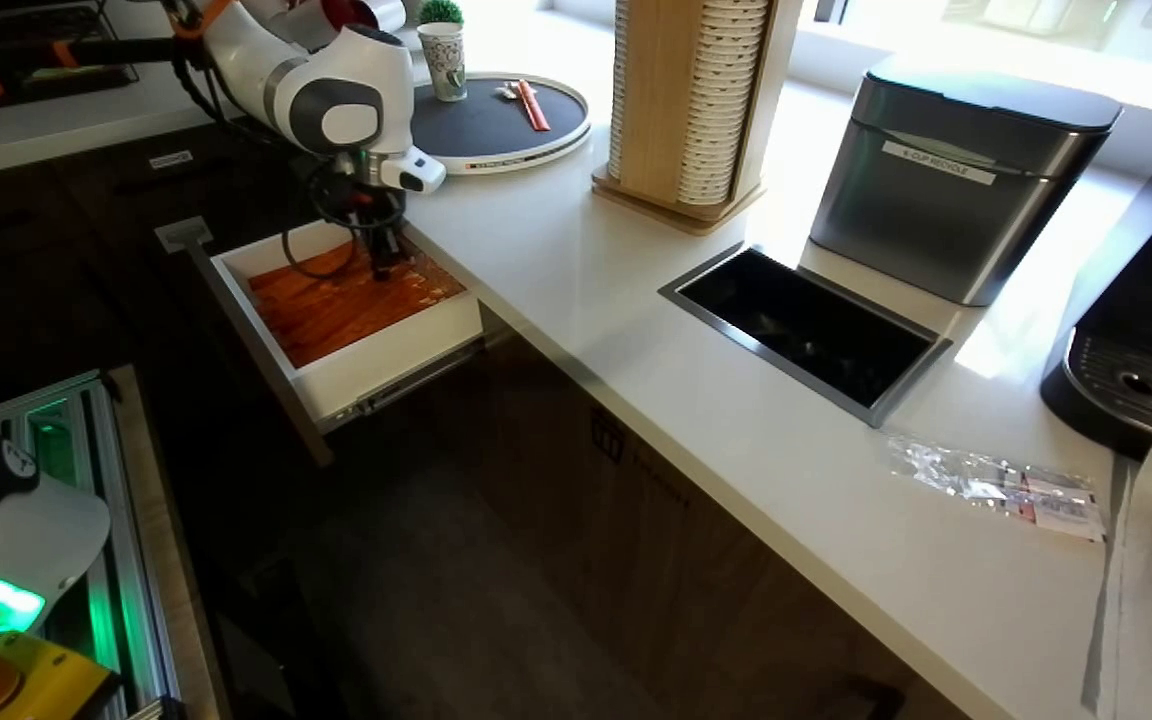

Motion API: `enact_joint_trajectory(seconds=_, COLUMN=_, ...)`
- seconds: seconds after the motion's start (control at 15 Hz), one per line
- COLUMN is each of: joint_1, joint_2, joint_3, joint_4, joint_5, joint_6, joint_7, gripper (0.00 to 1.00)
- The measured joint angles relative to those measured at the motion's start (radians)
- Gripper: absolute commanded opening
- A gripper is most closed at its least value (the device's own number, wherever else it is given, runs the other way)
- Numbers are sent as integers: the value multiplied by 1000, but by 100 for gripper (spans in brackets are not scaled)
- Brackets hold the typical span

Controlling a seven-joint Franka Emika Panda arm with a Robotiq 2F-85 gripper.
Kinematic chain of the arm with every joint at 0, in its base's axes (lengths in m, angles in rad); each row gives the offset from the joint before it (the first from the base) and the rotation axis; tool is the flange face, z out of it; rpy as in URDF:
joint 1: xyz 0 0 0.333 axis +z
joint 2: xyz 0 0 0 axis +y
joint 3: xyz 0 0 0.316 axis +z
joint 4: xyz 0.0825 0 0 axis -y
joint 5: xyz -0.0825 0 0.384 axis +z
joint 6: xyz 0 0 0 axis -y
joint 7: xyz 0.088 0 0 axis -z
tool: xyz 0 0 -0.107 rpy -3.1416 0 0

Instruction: Remove one orange object from the sink and put it in the bin

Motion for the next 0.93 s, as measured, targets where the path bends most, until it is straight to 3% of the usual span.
enact_joint_trajectory(seconds=0.53, joint_1=1, joint_2=-145, joint_3=0, joint_4=-111, joint_5=13, joint_6=2, joint_7=61, gripper=2)
enact_joint_trajectory(seconds=0.93, joint_1=-19, joint_2=-238, joint_3=8, joint_4=-199, joint_5=133, joint_6=15, joint_7=62, gripper=2)
